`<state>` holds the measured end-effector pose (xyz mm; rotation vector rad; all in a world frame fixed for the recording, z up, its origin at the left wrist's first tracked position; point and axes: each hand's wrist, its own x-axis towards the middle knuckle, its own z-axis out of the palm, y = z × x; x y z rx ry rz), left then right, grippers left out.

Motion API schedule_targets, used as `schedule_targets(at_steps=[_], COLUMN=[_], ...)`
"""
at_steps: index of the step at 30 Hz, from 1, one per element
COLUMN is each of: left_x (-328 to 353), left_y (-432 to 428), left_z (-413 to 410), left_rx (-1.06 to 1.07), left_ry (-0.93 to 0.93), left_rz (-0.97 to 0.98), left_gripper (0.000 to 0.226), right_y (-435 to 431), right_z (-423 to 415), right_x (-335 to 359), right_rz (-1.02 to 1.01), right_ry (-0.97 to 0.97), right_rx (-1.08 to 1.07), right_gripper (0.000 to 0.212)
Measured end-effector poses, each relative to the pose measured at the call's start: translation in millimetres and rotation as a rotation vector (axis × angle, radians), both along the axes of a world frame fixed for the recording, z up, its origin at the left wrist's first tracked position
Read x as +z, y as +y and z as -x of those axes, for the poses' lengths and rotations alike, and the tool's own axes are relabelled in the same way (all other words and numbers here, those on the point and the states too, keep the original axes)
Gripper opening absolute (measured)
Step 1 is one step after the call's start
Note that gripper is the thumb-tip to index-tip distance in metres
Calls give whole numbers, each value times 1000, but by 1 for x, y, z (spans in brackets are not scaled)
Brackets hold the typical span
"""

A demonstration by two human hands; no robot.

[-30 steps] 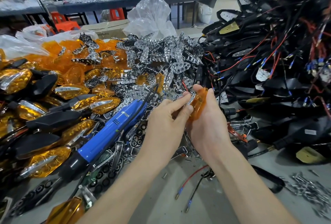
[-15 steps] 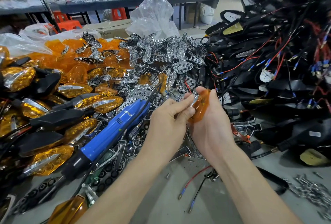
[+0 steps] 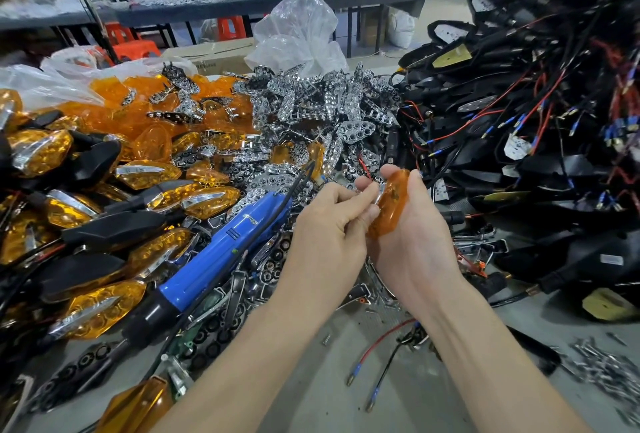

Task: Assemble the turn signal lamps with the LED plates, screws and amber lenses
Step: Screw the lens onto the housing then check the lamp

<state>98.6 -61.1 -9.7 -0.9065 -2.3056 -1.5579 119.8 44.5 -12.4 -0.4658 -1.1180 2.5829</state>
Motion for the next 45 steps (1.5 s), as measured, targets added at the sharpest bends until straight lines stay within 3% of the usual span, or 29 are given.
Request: schedule_targets(at_steps=[10, 16, 21, 26, 31, 36, 39, 41, 45], left_x=[-5, 6, 12, 12, 16, 18, 20, 20, 16], left_y=[-2, -9, -18, -16, -21, -24, -26, -24, -17], left_z=[0, 10, 15, 13, 20, 24, 24, 24, 21], left_rx=[-21, -59, -157, 63, 134, 42, -26, -22, 59], left_ry=[174, 74, 54, 172, 77, 35, -43, -142, -243], left_rz=[118, 113, 208, 87, 21, 127, 168, 85, -40], left_gripper=[34, 34, 48, 34, 23, 29, 39, 40, 20], right_y=[0, 3, 12, 6, 4, 9, 9, 9, 6], right_z=[-5, 0, -4, 1, -2, -4, -4, -3, 0], right_x=[7, 16, 7, 0, -2, -2, -2, -3, -6], right_rz=[8, 153, 200, 71, -544, -797, -814, -750, -589], right_ry=[26, 105, 230, 303, 263, 145, 92, 84, 88], right_rx=[55, 95, 124, 140, -37, -114, -141, -163, -133], right_gripper=[41, 38, 37, 31, 28, 20, 15, 15, 14])
